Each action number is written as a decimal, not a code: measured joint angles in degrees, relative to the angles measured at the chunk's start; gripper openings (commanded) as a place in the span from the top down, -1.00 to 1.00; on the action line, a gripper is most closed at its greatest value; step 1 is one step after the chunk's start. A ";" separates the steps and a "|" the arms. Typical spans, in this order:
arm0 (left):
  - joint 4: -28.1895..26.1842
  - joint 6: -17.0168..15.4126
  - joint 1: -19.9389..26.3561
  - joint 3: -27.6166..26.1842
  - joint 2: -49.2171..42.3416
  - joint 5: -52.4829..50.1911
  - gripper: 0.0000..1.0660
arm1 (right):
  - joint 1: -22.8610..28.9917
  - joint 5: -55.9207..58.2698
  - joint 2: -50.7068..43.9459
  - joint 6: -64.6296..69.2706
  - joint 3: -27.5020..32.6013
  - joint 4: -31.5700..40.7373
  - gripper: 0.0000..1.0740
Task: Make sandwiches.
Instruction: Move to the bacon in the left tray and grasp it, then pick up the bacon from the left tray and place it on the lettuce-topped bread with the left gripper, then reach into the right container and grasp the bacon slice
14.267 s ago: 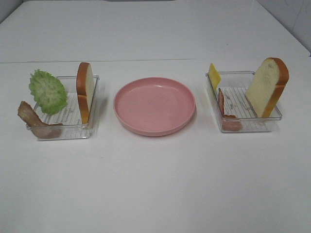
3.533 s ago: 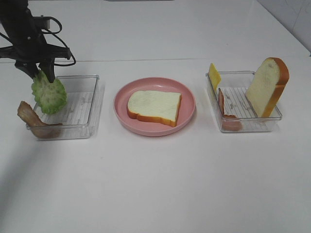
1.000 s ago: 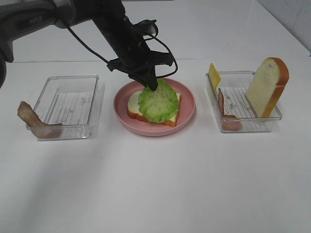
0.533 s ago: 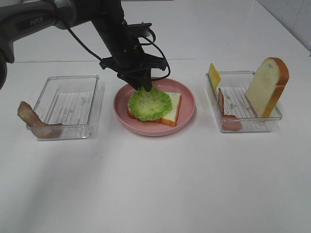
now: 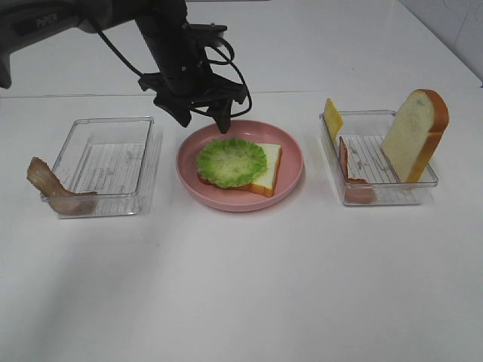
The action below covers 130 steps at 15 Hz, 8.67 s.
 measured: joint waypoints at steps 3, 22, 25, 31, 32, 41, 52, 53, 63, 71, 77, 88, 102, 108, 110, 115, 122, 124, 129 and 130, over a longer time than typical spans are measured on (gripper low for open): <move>7.85 -0.80 0.00 -0.11 -3.09 3.38 -0.29 | 0.00 0.00 0.00 0.00 0.00 0.00 -0.50; 8.31 -5.33 15.07 43.49 -37.53 4.07 -0.26 | 0.00 0.00 0.00 0.00 0.00 0.00 -0.50; 8.31 -5.56 18.33 50.65 -37.64 4.01 -0.26 | 0.00 0.00 0.00 0.00 0.00 0.00 -0.50; 6.53 -6.19 20.28 56.78 -36.96 -7.28 -0.26 | 0.00 0.00 0.00 0.00 0.00 0.00 -0.50; 6.07 -6.19 20.28 56.78 -36.04 -8.82 -0.26 | 0.00 0.00 0.00 0.00 0.00 0.00 -0.50; 5.16 -6.19 20.28 55.06 -28.71 -16.96 -0.18 | 0.00 0.00 0.00 0.00 0.00 0.00 -0.50; 3.15 -6.19 20.28 54.77 -28.65 -17.13 0.54 | 0.00 0.00 0.00 0.00 0.00 0.00 -0.50; 3.04 -6.19 20.28 54.77 -28.65 -17.25 0.64 | 0.00 0.00 0.00 0.00 0.00 0.00 -0.50; 1.15 -6.19 20.28 54.60 -28.65 -17.93 1.00 | 0.00 0.00 0.00 0.00 0.00 0.00 -0.50; -9.00 -1.09 20.28 43.37 -28.65 -11.63 1.00 | 0.00 0.00 0.00 0.00 0.00 0.00 -0.50; -28.02 8.37 20.28 35.92 -28.65 -12.43 1.00 | 0.00 0.00 0.00 0.00 0.00 0.00 -0.50; -66.98 30.37 10.26 35.18 -18.16 -18.33 1.00 | 0.00 0.00 0.00 0.00 0.00 0.00 -0.50; -56.04 24.64 10.49 35.18 -10.43 -18.33 1.00 | 0.00 0.00 0.00 0.00 0.00 0.00 -0.50; -52.83 24.29 10.49 35.18 -10.43 -20.91 0.36 | 0.00 0.00 0.00 0.00 0.00 0.00 -0.50; -52.65 24.24 10.49 35.18 -10.26 -21.26 -0.09 | 0.00 0.00 0.00 0.00 0.00 0.00 -0.50; -41.71 23.38 10.49 35.18 -15.18 -21.31 -0.35 | 0.00 0.00 0.00 0.00 0.00 0.00 -0.50; -13.41 8.08 10.49 35.18 -32.83 -9.22 -0.35 | 0.00 0.00 0.00 0.00 0.00 0.00 -0.50; -6.47 3.95 10.49 35.18 -38.27 -3.09 -0.35 | 0.00 0.00 0.00 0.00 0.00 0.00 -0.50; 6.13 -3.04 10.49 37.53 -52.54 3.44 -0.35 | 0.00 0.00 0.00 0.00 0.00 0.00 -0.50; 6.82 -3.44 10.49 41.08 -57.70 3.50 -0.35 | 0.00 0.00 0.00 0.00 0.00 0.00 -0.50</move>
